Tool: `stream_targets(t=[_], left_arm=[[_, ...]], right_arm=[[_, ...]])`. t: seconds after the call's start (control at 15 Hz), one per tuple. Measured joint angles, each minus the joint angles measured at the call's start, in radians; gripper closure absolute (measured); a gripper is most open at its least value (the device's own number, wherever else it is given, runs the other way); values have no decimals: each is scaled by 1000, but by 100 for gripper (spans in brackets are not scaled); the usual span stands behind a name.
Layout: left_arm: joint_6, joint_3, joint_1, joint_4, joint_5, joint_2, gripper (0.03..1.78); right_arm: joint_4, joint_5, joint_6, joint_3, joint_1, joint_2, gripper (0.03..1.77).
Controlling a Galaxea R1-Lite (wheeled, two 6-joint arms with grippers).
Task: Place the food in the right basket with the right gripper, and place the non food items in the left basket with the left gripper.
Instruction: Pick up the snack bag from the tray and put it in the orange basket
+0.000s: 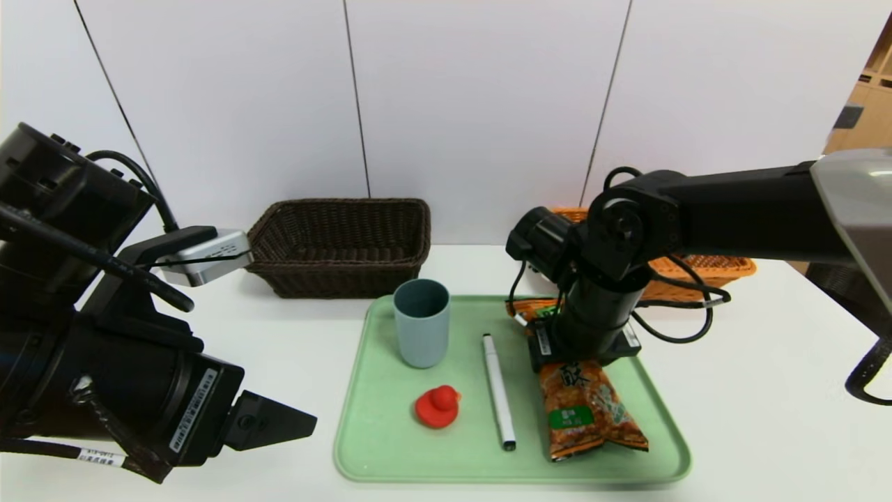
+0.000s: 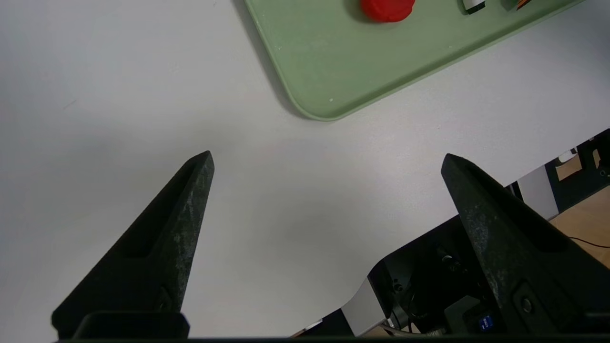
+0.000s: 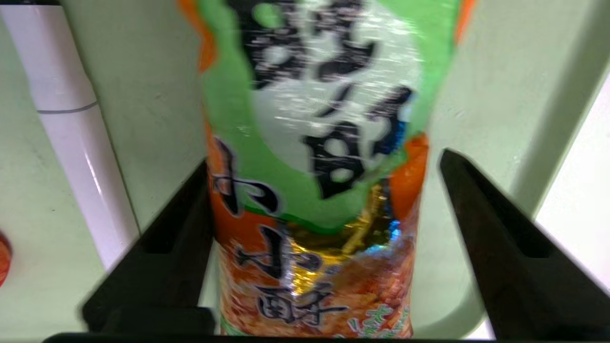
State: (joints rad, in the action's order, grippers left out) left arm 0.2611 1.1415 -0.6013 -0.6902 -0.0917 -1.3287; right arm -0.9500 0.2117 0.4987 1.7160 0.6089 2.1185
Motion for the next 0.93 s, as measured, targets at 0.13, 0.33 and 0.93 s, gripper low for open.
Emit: stream_targets(t=[0.13,0.33,0.93], left_arm=[[-1,0,0,1,0,2,12],[-1,0,0,3,-1,4,12],[4,0,0,1,-1,10,12]], right_arm=[[2,0,0,0,3,5,69],[1,4,0,0,6,3,100],[-21,73,-3,-1,87,-125,146]])
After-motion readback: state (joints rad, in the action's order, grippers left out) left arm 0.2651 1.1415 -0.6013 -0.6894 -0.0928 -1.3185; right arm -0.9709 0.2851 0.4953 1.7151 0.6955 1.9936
